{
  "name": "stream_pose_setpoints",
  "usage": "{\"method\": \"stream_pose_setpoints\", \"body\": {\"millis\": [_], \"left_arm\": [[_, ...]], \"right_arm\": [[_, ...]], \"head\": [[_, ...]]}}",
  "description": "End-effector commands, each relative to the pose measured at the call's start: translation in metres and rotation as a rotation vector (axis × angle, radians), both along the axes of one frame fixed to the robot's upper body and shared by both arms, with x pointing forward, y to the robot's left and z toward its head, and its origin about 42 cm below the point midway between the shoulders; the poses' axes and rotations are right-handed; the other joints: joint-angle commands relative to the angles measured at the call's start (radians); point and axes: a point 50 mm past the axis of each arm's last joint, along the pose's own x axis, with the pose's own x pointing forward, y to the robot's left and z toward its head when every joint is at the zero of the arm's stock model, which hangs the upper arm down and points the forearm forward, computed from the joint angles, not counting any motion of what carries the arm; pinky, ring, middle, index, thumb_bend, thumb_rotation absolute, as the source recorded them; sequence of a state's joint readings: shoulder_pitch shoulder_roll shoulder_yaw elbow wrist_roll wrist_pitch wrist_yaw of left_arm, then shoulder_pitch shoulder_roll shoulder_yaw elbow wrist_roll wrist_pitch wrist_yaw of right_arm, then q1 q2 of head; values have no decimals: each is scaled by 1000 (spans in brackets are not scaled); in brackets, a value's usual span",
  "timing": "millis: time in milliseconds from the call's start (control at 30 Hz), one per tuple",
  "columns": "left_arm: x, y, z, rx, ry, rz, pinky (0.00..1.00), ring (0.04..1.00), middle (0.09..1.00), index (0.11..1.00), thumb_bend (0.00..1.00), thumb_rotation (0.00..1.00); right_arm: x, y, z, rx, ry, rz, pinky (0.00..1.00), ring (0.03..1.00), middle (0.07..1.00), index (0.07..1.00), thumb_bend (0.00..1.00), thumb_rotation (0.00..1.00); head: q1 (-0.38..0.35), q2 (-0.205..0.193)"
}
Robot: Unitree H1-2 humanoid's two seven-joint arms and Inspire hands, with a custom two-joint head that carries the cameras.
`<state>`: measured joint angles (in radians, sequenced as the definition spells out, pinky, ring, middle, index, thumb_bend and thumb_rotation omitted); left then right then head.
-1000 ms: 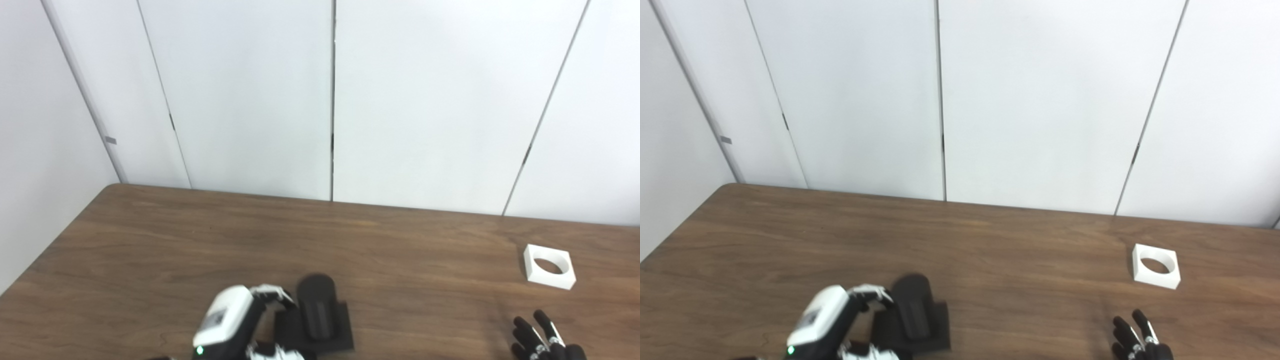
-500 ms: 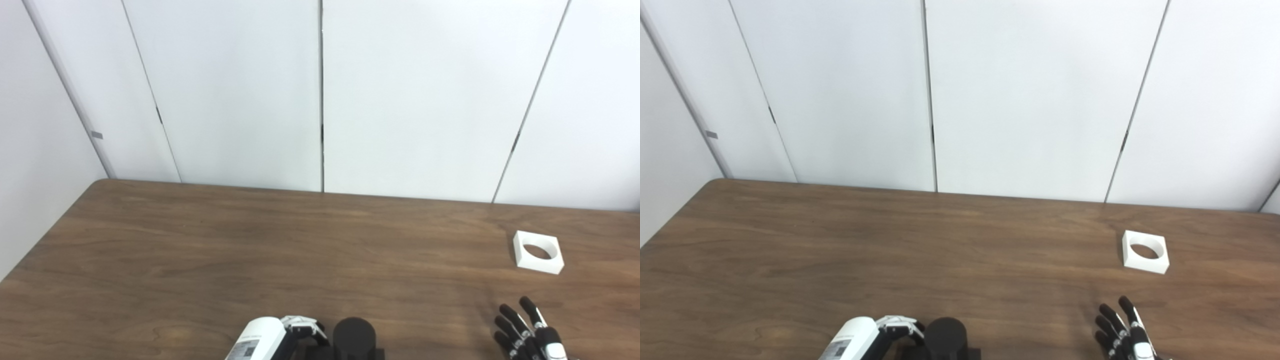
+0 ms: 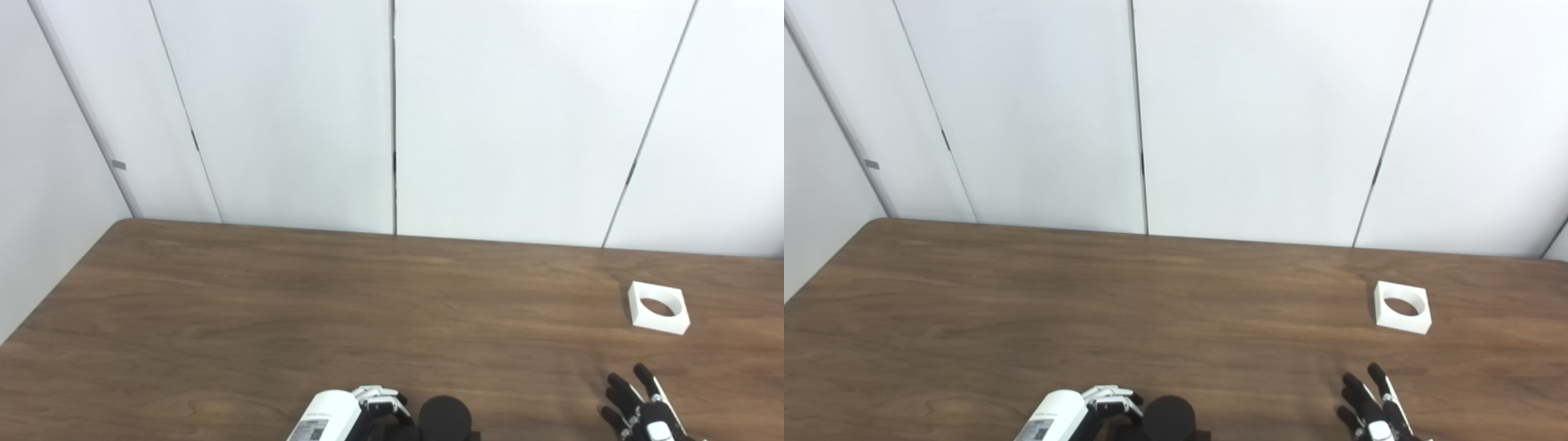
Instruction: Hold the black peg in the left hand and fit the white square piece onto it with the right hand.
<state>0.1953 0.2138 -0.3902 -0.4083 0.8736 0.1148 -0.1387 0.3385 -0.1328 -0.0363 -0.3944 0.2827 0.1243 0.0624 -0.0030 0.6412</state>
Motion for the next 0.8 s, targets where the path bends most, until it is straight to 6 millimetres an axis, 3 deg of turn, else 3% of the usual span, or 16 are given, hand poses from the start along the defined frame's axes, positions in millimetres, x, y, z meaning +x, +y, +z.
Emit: {"method": "stream_pose_setpoints", "body": {"millis": [0, 100, 167, 267, 400, 467, 600, 767], "left_arm": [[0, 2, -13, 26, 69, -3, 827, 822, 770, 488, 508, 39], [0, 6, -12, 33, 76, -7, 795, 830, 774, 488, 506, 40], [0, 7, -12, 33, 78, -9, 785, 830, 774, 488, 506, 40], [0, 11, -11, 29, 85, -9, 770, 837, 779, 488, 506, 41], [0, 15, -11, 28, 89, -16, 761, 838, 781, 488, 505, 41], [0, 16, -10, 34, 87, -25, 754, 835, 778, 488, 506, 40], [0, 18, -9, 44, 87, -37, 753, 833, 777, 488, 507, 39], [1, 20, -9, 36, 82, -41, 746, 830, 775, 488, 508, 38]], "right_arm": [[-2, 9, 15, 8, -75, 13, 896, 926, 898, 1000, 405, 658], [2, 4, 28, -55, -99, 21, 844, 912, 916, 986, 445, 443], [9, -2, 36, -123, -114, 8, 843, 914, 907, 976, 479, 396], [25, -12, 53, -301, -160, -31, 878, 902, 861, 925, 530, 190], [52, -26, 75, -594, -222, -53, 901, 904, 874, 848, 661, 81], [68, -34, 87, -761, -231, -78, 955, 927, 879, 809, 743, 123], [92, -45, 109, -907, -239, -107, 996, 979, 907, 766, 868, 135], [119, -56, 134, -1027, -231, -103, 981, 1000, 946, 771, 920, 174]], "head": [[-24, 8], [-42, 14], [-43, 16], [-57, 21], [-104, 25], [-131, 27], [-173, 34], [-220, 41]]}}
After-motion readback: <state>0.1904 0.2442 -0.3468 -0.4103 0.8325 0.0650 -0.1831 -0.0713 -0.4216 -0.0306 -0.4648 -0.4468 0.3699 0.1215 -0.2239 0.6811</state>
